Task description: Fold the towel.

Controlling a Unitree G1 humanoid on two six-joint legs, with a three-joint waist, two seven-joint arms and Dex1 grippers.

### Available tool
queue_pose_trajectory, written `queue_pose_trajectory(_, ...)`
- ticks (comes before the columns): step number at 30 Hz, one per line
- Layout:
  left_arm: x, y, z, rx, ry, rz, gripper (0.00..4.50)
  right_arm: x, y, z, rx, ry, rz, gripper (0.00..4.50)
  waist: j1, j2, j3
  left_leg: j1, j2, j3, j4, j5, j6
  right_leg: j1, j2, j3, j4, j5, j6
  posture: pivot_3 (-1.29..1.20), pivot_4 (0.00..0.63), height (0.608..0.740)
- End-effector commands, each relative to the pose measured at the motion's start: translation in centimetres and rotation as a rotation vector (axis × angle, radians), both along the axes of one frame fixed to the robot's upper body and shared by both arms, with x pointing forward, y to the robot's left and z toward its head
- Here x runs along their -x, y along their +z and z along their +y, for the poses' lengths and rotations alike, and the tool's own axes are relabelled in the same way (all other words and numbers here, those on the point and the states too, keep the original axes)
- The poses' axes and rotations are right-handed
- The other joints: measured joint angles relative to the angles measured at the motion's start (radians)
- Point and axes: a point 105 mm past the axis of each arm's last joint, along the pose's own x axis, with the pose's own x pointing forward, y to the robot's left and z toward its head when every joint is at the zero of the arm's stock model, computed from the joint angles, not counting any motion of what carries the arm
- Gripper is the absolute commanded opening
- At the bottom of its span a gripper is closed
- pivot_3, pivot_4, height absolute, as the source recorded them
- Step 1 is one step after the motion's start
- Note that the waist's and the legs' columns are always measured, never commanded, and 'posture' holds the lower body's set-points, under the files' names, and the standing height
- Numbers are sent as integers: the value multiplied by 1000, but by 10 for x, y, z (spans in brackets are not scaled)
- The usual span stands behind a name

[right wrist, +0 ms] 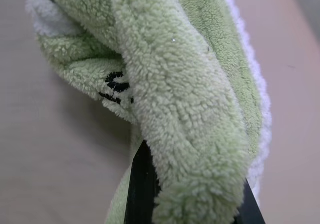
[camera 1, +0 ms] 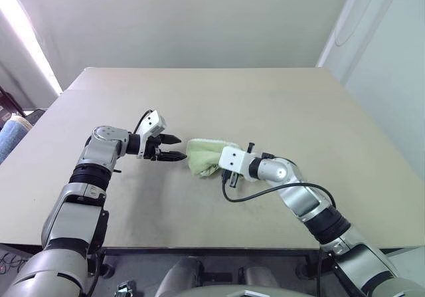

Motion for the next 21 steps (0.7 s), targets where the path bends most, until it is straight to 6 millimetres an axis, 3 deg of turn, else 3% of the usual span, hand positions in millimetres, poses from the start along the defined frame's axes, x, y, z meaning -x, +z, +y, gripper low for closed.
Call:
queue_pose_trajectory(1, -4, 14, -4, -25, -44, -70, 3631, -12, 47, -20, -54, -78, -130, 23, 0, 0, 0, 0, 0, 0, 0, 0, 0, 0, 0, 0, 0, 0, 0, 0, 0, 692)
queue_pose_trajectory(10, -2, 10, -10, -10, -60, -61, 3631, -19, 75, -122, -6, -400, -209, 23, 2, 0, 0, -2, 0, 0, -1, 0, 0, -1, -1, 1, -3, 1, 2, 0, 0, 692)
queue_pose_trajectory(14, -2, 9, -14, -1, -67, -56, 3631, -16, 78, -185, 47, -616, -225, 23, 0, 0, 0, -3, 0, 1, -1, 0, 1, -2, -1, 1, -3, 1, 2, 0, 0, 692)
queue_pose_trajectory(15, -2, 9, -15, 5, -70, -54, 3631, -14, 73, -207, 76, -704, -219, 23, 1, 0, 0, -3, 0, 1, -1, 0, 1, -2, -1, 1, -3, 1, 2, 0, 0, 692)
queue_pose_trajectory(17, -2, 9, -17, 11, -74, -51, 3631, -9, 64, -233, 121, -805, -202, 23, 1, 0, 0, -3, 0, 1, -1, 0, 1, -2, -1, 1, -3, 1, 2, 0, 0, 692)
queue_pose_trajectory(21, -2, 7, -21, 14, -86, -49, 3631, 2, 28, -257, 192, -913, -102, 23, -2, 0, 0, -3, 0, 1, -1, 1, 1, -2, -1, 2, -2, 0, 0, 0, 0, 692)
